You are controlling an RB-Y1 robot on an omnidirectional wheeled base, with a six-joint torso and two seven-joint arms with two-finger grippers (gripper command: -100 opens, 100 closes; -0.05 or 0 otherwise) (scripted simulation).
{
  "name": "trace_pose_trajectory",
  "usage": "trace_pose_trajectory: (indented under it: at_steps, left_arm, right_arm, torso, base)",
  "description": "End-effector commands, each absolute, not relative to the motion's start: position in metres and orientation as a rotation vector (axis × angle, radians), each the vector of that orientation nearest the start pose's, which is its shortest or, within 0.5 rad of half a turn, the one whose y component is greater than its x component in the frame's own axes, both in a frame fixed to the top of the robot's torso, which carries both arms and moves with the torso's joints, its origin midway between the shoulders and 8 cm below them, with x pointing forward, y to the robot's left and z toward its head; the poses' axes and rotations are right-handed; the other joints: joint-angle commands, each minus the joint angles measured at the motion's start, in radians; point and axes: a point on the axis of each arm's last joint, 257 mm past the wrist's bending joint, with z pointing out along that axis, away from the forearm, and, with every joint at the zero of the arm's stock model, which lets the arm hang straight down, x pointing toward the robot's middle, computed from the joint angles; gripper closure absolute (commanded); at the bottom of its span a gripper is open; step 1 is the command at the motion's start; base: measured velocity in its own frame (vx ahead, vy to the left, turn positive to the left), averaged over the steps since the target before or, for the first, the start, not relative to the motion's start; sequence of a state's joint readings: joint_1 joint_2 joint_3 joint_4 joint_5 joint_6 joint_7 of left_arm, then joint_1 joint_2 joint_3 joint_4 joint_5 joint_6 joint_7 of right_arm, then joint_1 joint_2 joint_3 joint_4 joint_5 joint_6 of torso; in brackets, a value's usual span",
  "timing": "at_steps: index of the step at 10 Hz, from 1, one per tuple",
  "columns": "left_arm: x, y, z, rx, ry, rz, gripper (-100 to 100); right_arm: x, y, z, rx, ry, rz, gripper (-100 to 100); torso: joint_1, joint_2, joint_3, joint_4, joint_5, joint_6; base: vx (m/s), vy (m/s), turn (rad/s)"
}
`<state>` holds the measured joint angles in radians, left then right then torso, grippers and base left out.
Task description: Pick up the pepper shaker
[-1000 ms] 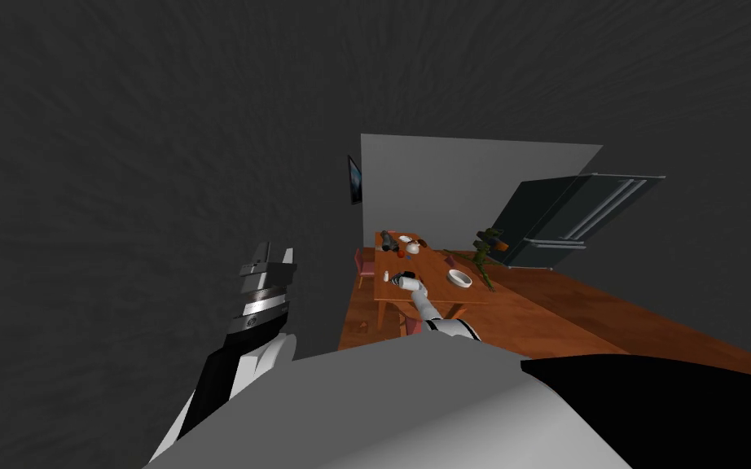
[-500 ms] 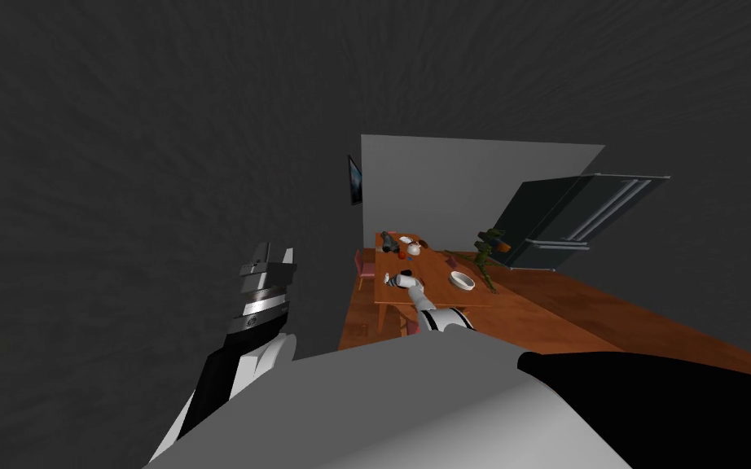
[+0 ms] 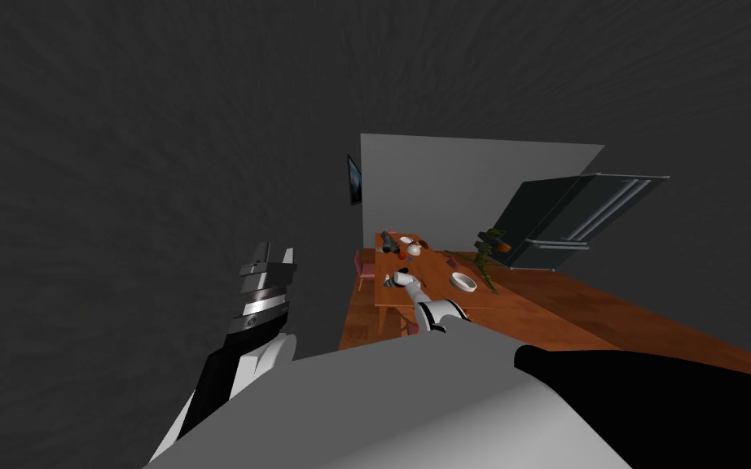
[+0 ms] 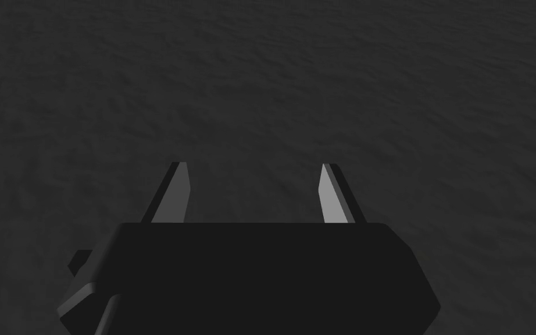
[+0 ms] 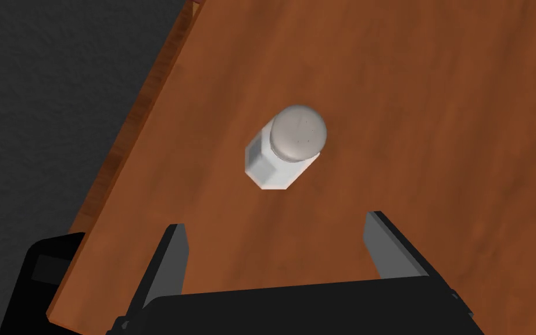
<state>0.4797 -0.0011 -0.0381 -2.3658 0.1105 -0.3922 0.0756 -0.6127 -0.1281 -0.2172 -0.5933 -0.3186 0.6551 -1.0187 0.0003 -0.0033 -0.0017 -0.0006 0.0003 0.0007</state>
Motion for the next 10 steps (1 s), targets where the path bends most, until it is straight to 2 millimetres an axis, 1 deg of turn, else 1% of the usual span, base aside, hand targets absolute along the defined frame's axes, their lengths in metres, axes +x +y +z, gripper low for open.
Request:
trace_pose_trajectory:
  at_steps: [1,4,5,6,7,8,9,10]
  left_arm:
    - [0.346,0.275,0.048,-0.760,0.529,-1.495,0]
    - [0.346,0.275,0.048,-0.760,0.529,-1.495,0]
    - [0.346,0.275,0.048,-0.760,0.529,-1.495,0]
    - [0.346,0.275,0.048,-0.760,0.529,-1.494,0]
    - [0.346,0.275,0.048,-0.760,0.529,-1.494,0]
    - [0.346,0.275,0.048,-0.760,0.529,-1.495,0]
    - [0.346,0.275,0.048,-0.760,0.529,-1.495,0]
    - [0.346,0.275,0.048,-0.760,0.529,-1.495,0]
  right_arm:
    - [0.538,-0.220,-0.474,-2.934,-0.444,-0.834,-100]
    - [0.532,-0.209,-0.475,-2.926,-0.400,-0.730,-100]
    - [0.531,-0.208,-0.473,-2.926,-0.383,-0.698,-100]
    - [0.535,-0.211,-0.469,-2.930,-0.375,-0.697,-100]
    - [0.533,-0.211,-0.471,-2.928,-0.383,-0.707,-100]
    - [0.533,-0.211,-0.471,-2.929,-0.380,-0.703,0]
    - [0.524,-0.209,-0.483,-2.927,-0.384,-0.705,-100]
    - [0.523,-0.209,-0.485,-2.927,-0.384,-0.706,-100]
  torso:
    - [0.000,0.000,0.000,0.000,0.000,0.000]
    - [0.000,0.001,0.000,0.000,0.000,0.000]
    - [0.000,0.000,0.000,0.000,0.000,0.000]
    - [0.000,-0.003,-0.001,-0.001,0.000,0.000]
    - [0.000,-0.003,-0.002,-0.001,0.000,0.000]
    - [0.000,0.000,0.000,0.000,0.000,0.000]
    - [0.000,0.002,0.001,0.000,0.000,0.000]
    - [0.000,0.000,0.000,0.000,0.000,0.000]
  base:
    - [0.048,-0.001,0.012]
    - [0.043,0.002,-0.021]
    - [0.102,0.002,-0.020]
    - [0.096,0.003,-0.045]
    - [0.033,0.004,-0.012]
    - [0.007,0.001,0.003]
    - [0.063,0.014,-0.009]
    - [0.077,0.017,-0.009]
